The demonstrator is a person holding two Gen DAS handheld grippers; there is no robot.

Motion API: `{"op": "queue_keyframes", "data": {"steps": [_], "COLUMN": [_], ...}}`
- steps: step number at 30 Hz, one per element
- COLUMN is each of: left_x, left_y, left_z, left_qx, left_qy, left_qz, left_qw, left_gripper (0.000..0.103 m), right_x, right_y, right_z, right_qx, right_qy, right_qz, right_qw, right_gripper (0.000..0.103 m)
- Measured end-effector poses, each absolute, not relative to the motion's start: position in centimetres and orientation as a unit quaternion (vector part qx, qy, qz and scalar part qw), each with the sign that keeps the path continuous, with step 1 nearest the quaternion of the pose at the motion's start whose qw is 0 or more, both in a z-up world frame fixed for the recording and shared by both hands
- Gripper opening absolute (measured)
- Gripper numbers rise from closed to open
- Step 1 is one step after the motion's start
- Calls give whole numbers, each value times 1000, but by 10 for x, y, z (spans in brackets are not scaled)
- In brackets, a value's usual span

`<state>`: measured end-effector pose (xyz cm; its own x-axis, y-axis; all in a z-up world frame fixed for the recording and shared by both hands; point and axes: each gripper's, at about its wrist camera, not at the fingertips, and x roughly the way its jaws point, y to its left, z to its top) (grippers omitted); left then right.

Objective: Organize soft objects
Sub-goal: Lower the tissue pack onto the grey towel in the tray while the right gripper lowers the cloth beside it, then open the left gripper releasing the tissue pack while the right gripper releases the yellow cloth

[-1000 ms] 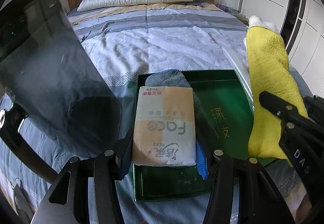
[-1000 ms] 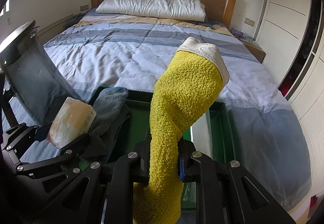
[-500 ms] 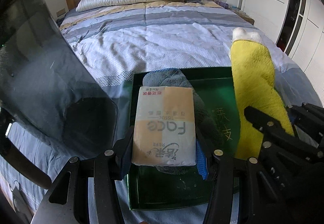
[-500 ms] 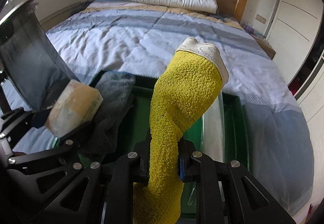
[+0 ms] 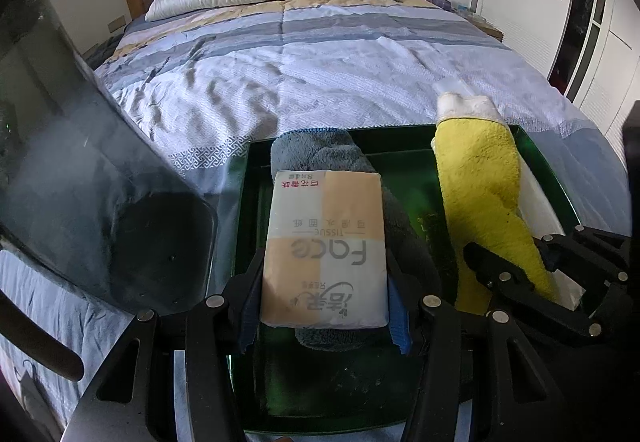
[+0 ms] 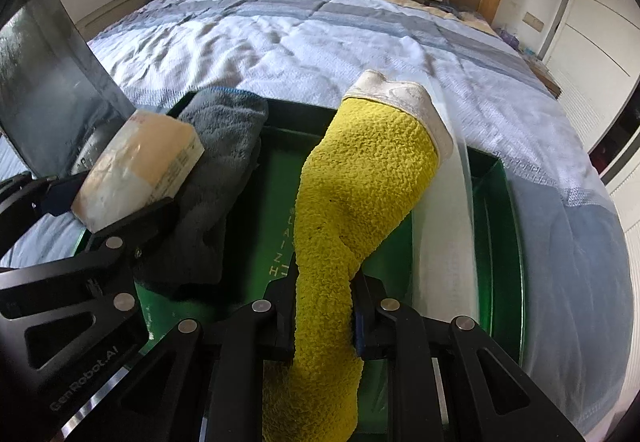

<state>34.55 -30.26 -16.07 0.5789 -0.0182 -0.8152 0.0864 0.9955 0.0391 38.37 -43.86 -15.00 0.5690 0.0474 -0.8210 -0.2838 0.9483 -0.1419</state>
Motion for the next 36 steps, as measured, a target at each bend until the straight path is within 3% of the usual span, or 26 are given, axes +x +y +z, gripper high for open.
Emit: {"op": "queue_keyframes", "data": {"steps": [36], "left_x": [347], "left_y": [-316], "left_z": [-169], "left_qx": [51], "left_qy": [451], "left_qz": [-24], "left_qw": [891], "left_gripper": [47], "right_x": [394], "right_y": [-452], "right_z": [-159], "right_qx": [-128], "right_qy": [458], "right_qz": [69], "right_qw": [877], "right_gripper": [19]}}
